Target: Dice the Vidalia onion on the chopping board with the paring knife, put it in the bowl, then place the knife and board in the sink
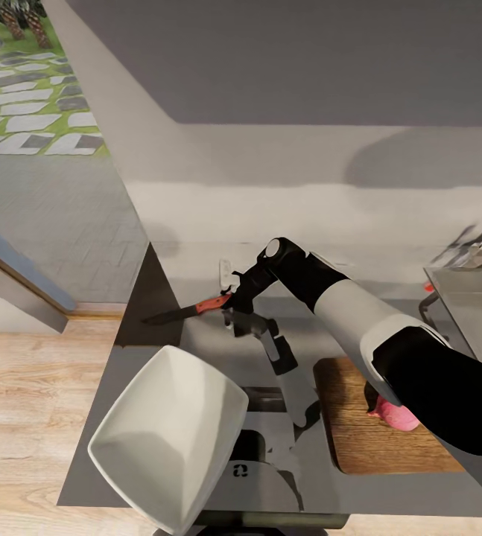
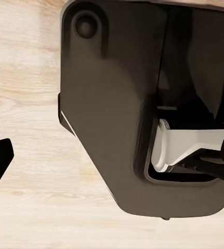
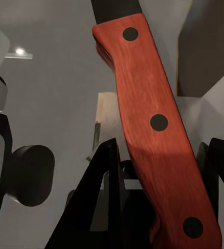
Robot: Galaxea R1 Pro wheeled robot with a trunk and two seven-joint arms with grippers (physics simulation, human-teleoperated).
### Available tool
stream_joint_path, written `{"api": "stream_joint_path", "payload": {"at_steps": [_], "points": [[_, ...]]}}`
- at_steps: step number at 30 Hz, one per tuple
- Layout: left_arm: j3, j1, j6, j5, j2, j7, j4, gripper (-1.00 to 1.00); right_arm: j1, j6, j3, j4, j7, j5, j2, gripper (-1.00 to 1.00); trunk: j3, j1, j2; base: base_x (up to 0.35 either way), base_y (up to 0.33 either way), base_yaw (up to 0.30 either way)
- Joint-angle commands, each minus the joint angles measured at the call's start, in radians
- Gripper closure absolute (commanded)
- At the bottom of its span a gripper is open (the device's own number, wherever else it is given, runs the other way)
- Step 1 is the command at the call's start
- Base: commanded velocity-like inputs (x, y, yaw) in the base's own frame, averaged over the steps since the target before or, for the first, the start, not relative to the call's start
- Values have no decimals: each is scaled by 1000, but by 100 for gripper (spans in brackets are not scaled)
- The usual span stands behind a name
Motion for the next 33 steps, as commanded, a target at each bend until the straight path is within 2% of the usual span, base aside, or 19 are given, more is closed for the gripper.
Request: {"api": "stream_joint_path", "payload": {"at_steps": [1,10,33], "points": [[-2,0,5,10,0,2,-3,-100,13,17,6,0,6,0,0,100,-2,1,-1,0,0,0],[-2,0,5,10,0,2,-1,-100,13,21,6,-3,7,1,0,100,2,1,-1,0,0,0],[0,0,5,10,13,2,-4,-100,13,23,3,-6,10,0,0,100,38,1,-1,0,0,0]]}}
